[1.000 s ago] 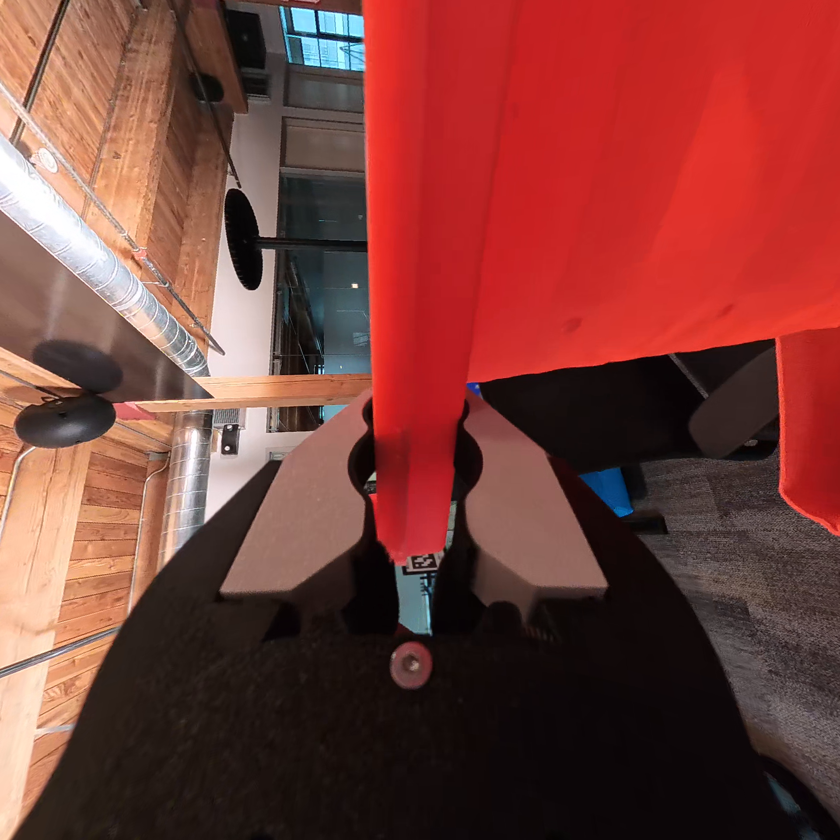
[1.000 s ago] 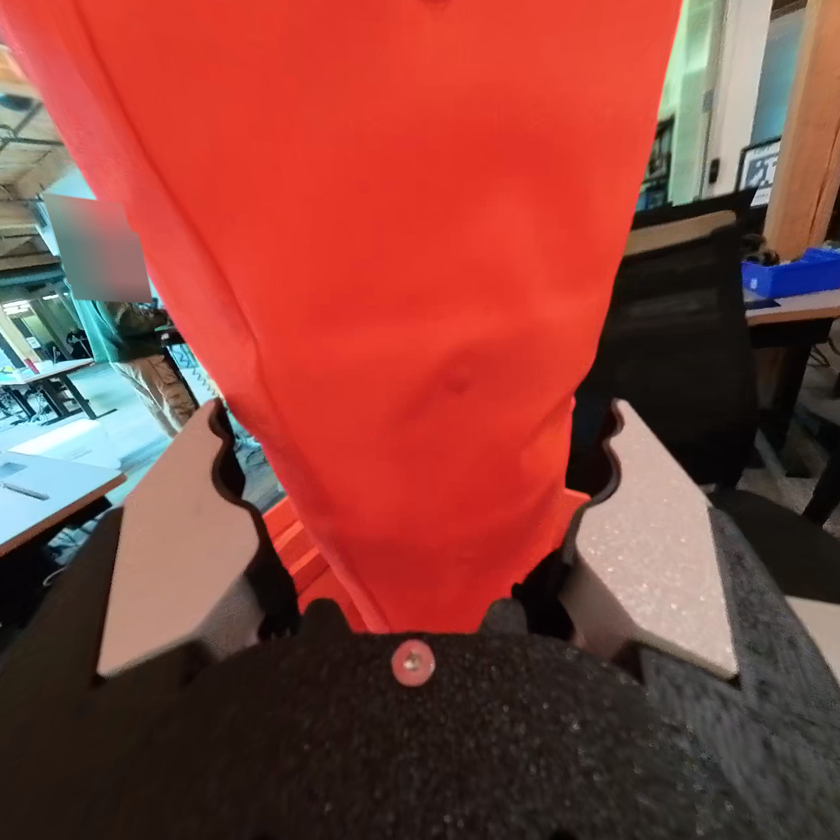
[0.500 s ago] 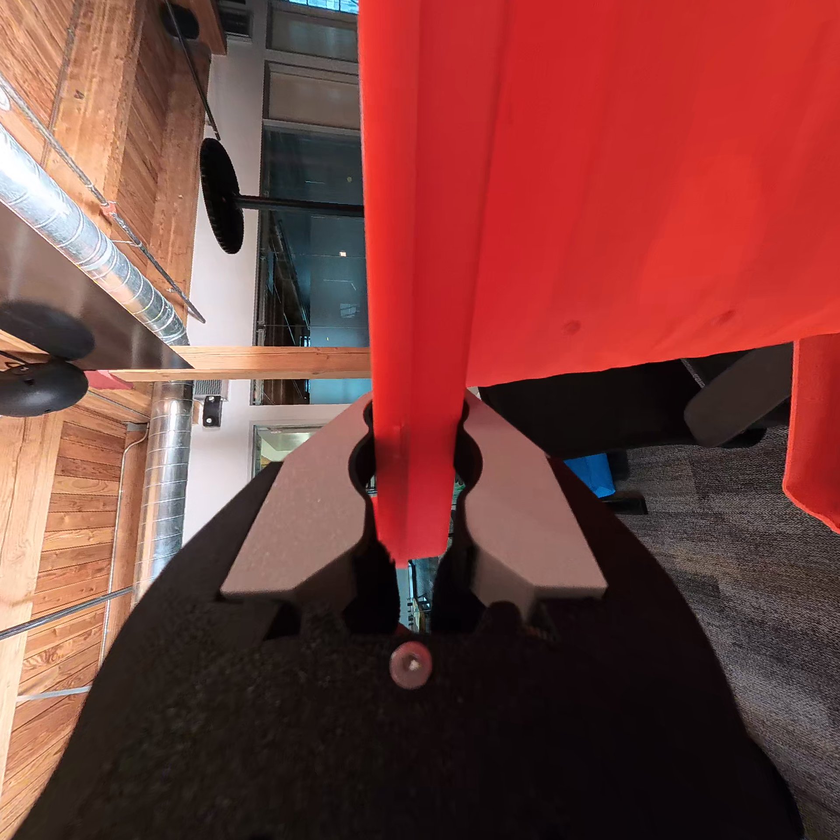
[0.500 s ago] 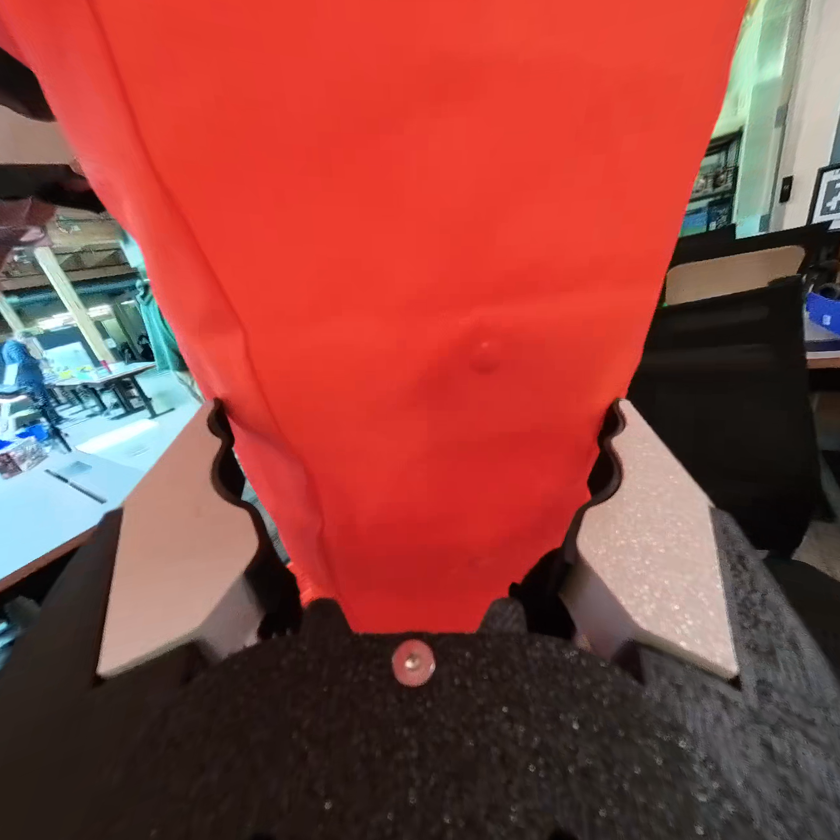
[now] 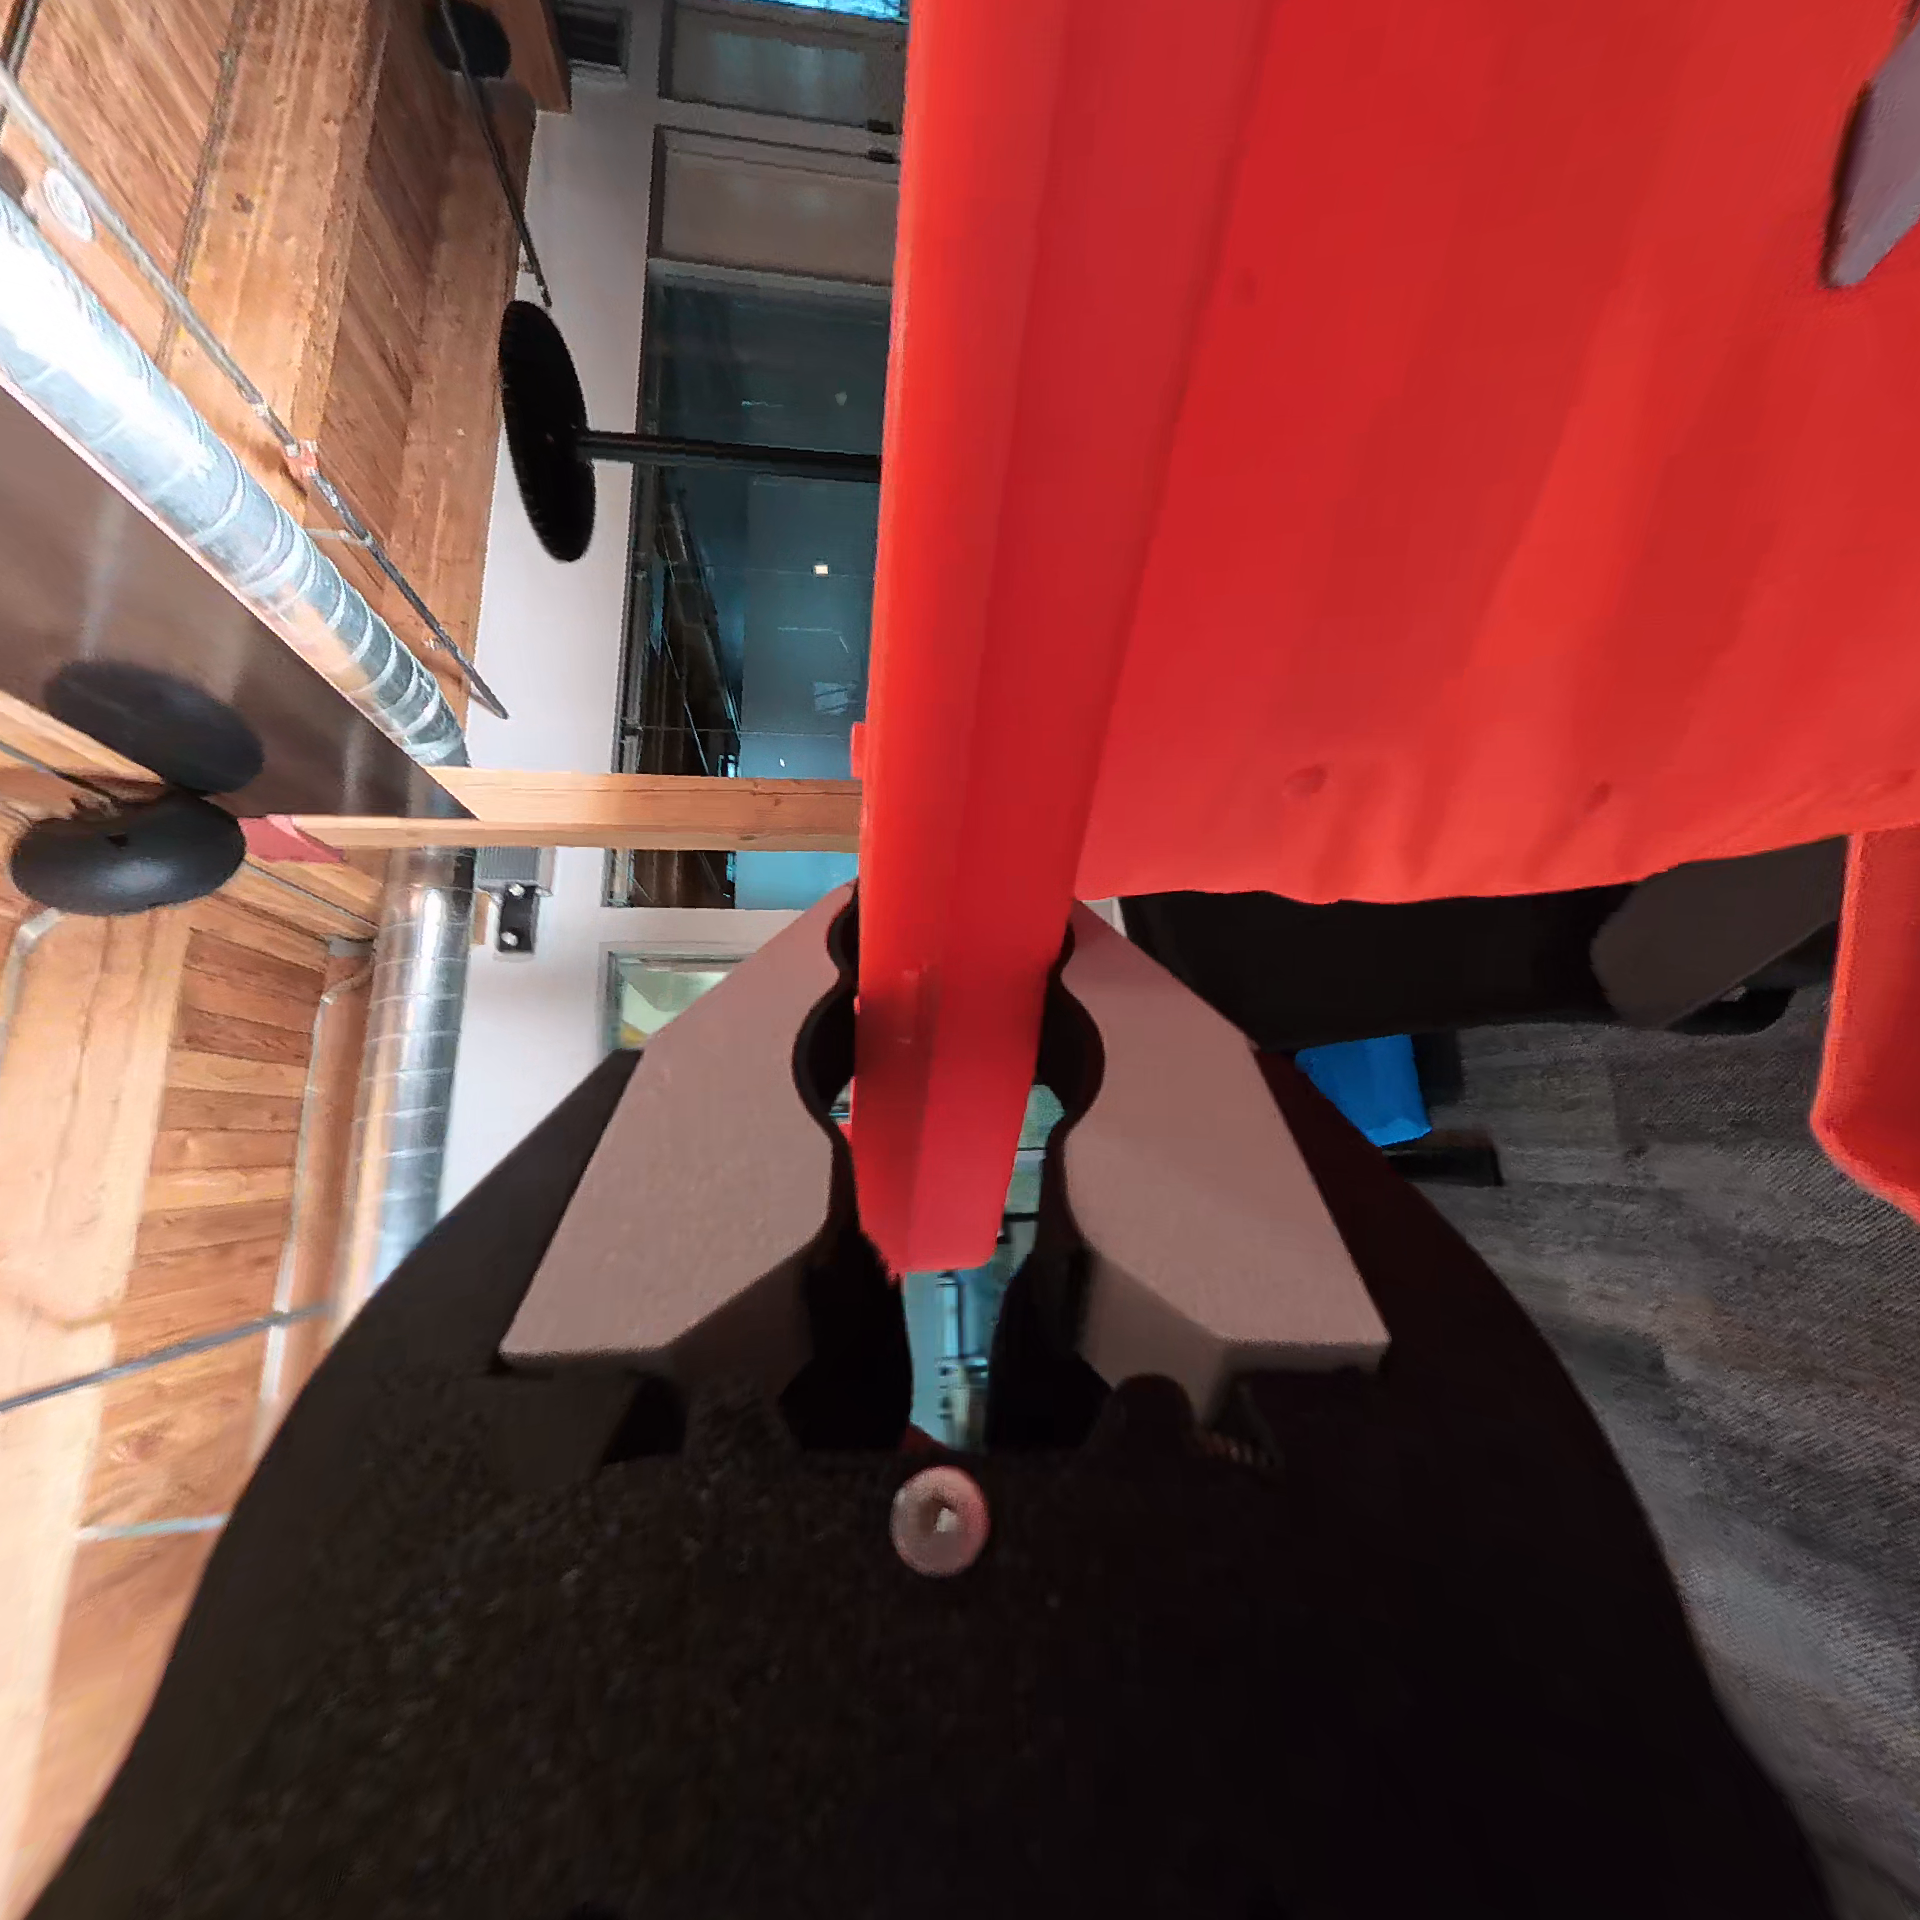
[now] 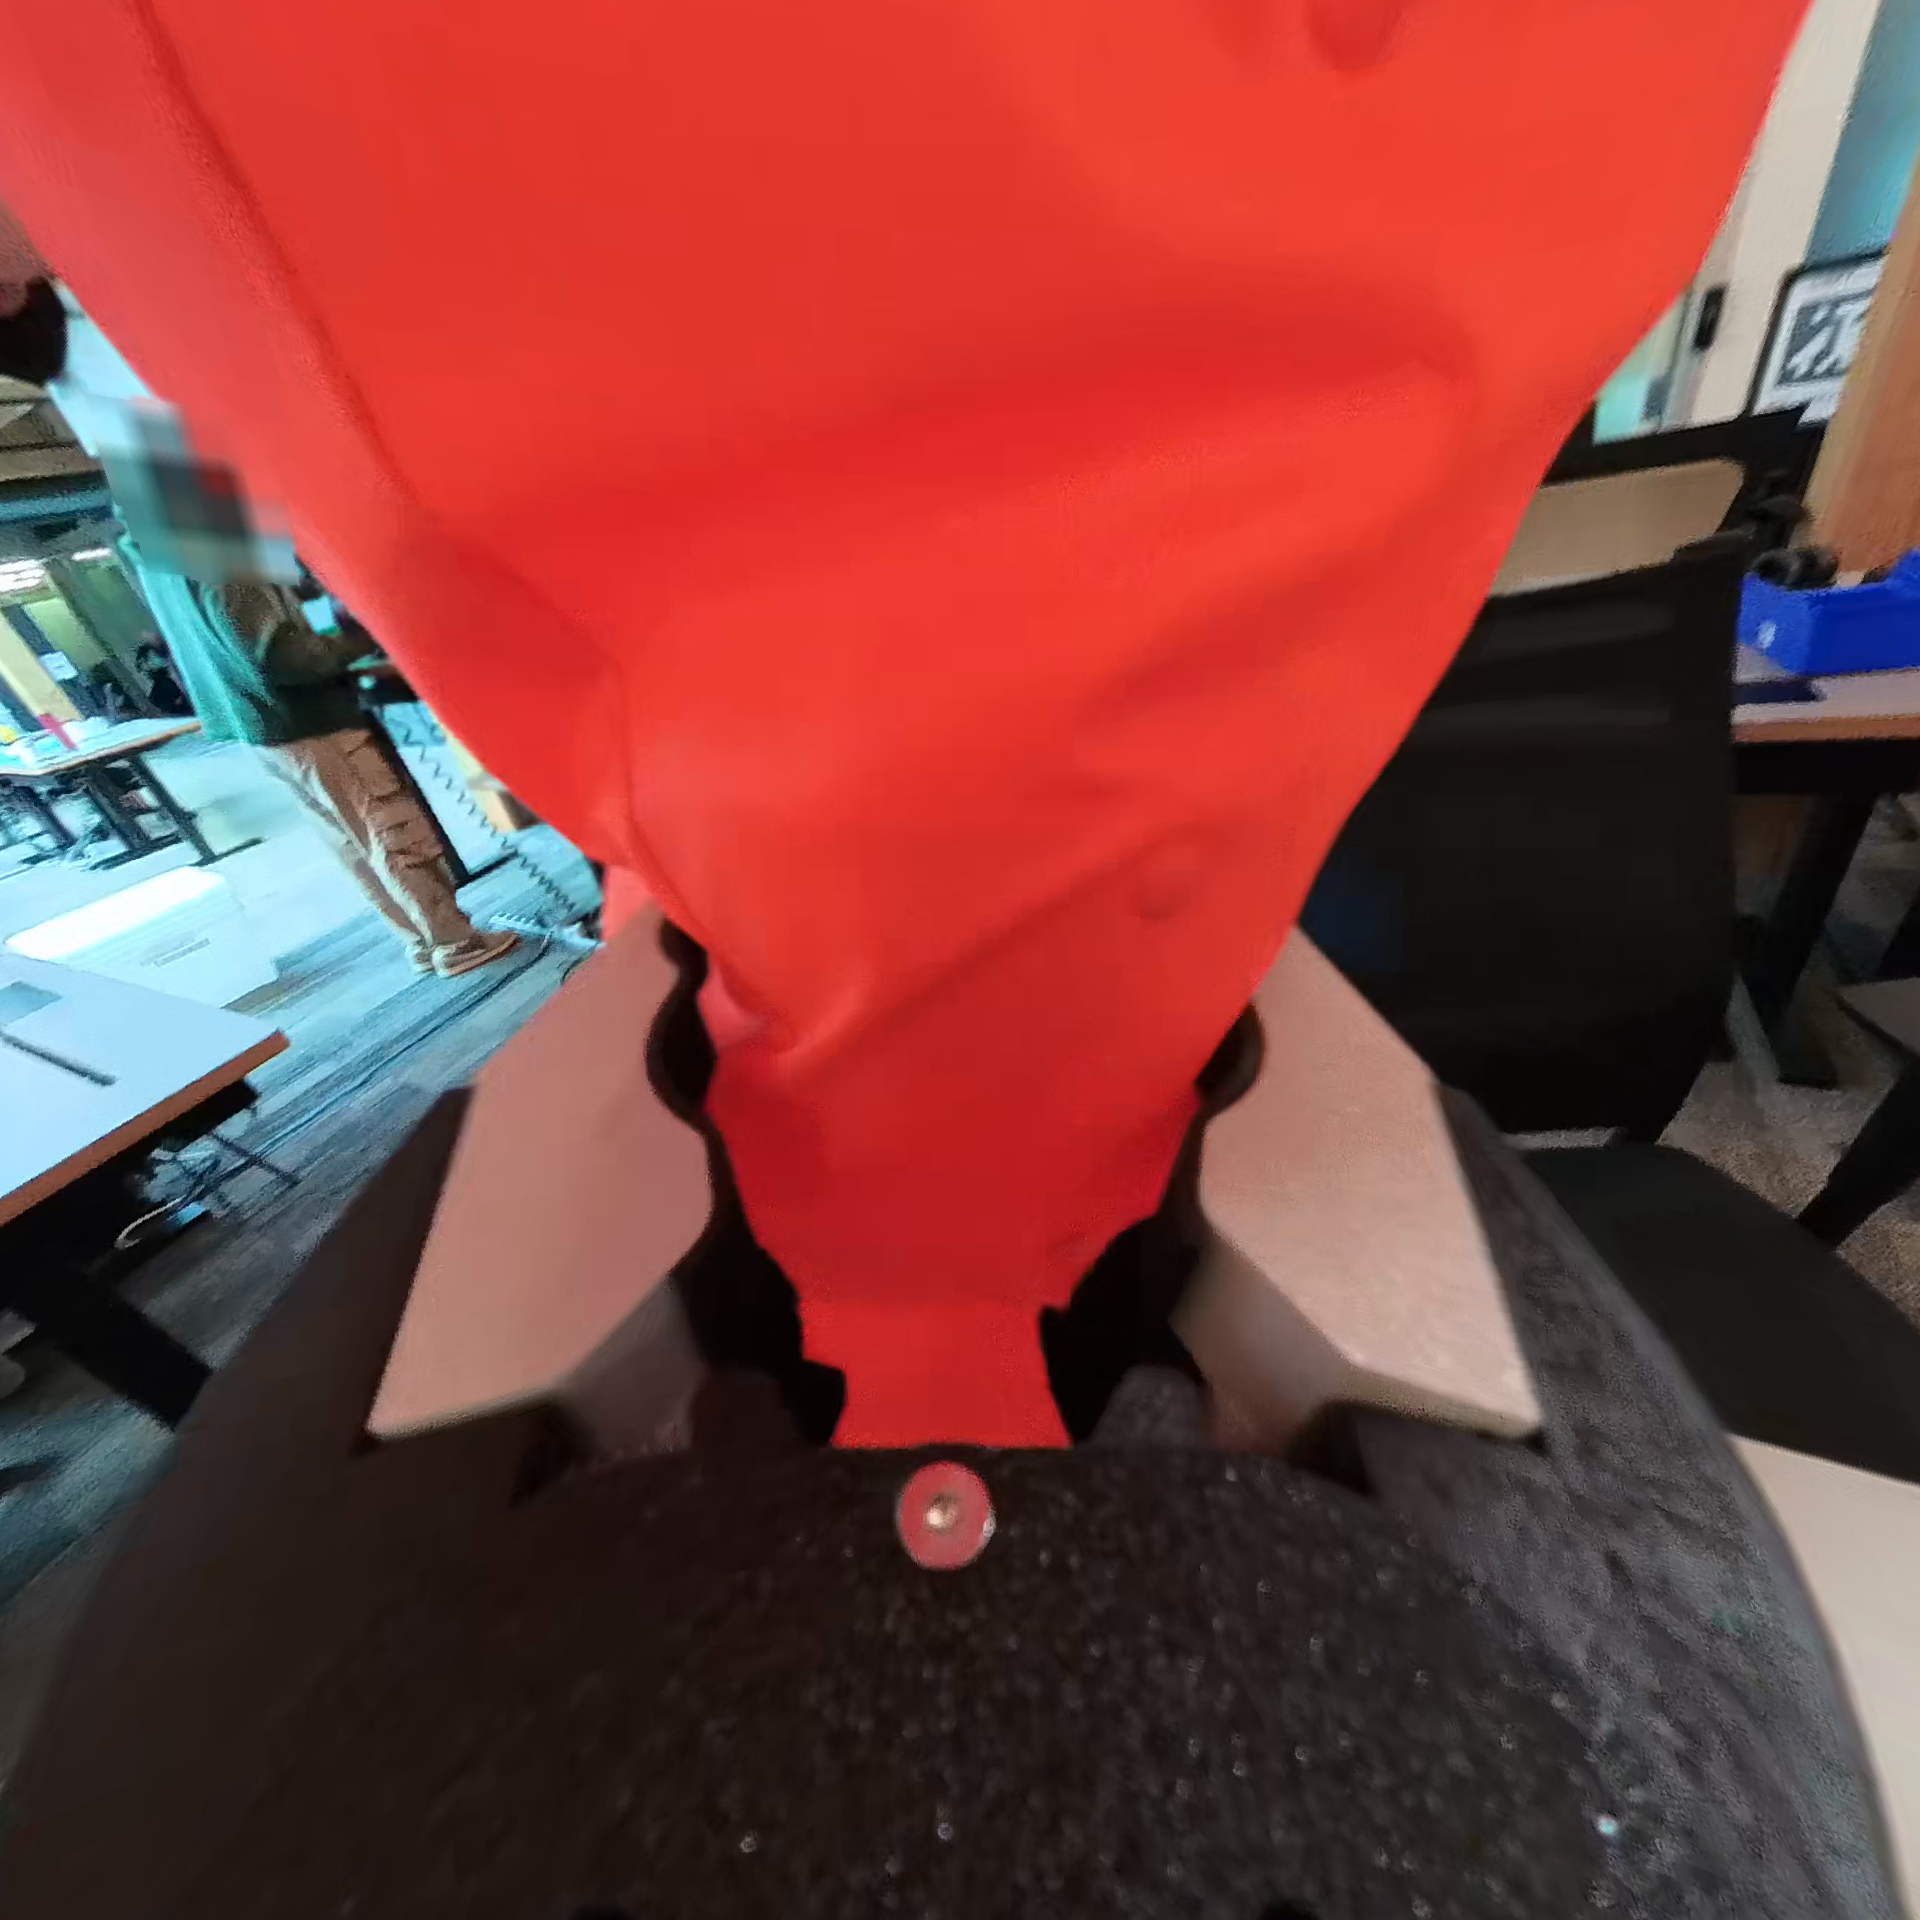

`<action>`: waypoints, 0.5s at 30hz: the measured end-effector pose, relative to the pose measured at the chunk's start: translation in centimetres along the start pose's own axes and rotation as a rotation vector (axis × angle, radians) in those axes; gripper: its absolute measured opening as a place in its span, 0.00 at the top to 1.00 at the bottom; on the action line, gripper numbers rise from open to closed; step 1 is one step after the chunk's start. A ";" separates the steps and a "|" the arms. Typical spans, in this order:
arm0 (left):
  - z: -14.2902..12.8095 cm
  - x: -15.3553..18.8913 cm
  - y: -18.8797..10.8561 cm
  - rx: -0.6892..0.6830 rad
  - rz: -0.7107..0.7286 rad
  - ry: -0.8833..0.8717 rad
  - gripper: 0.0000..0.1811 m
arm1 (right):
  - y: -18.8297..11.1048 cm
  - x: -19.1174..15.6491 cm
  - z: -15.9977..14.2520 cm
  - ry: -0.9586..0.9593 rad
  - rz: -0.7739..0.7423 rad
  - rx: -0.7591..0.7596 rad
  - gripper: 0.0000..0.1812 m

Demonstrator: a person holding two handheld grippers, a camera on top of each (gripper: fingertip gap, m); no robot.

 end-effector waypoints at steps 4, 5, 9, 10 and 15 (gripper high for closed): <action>-1.2 -1.3 0.1 0.001 -0.043 -0.155 0.83 | -0.7 -0.3 0.8 -0.015 0.029 0.042 0.31; -1.3 -1.3 0.2 -0.003 -0.052 -0.166 0.83 | -1.1 -0.3 0.6 -0.029 0.019 0.023 0.29; -1.9 -1.0 0.2 -0.038 -0.053 -0.180 0.83 | -3.6 -0.5 -4.0 -0.073 0.015 -0.015 0.25; -2.0 -1.1 0.1 -0.039 -0.048 -0.174 0.83 | -3.9 -0.4 -6.2 -0.057 0.013 -0.043 0.25; -1.6 -0.8 -0.5 -0.025 -0.044 -0.174 0.83 | -1.3 -0.9 -14.2 0.008 0.025 -0.123 0.25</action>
Point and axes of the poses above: each gripper's, where its closed fingertips meet, y out along the fingers, z out of its top, x = y × z across the jaws, the point moved 5 cm from there along -y, back along the fingers, and after that the axes turned 6 degrees about -x, right-handed, at the moved point
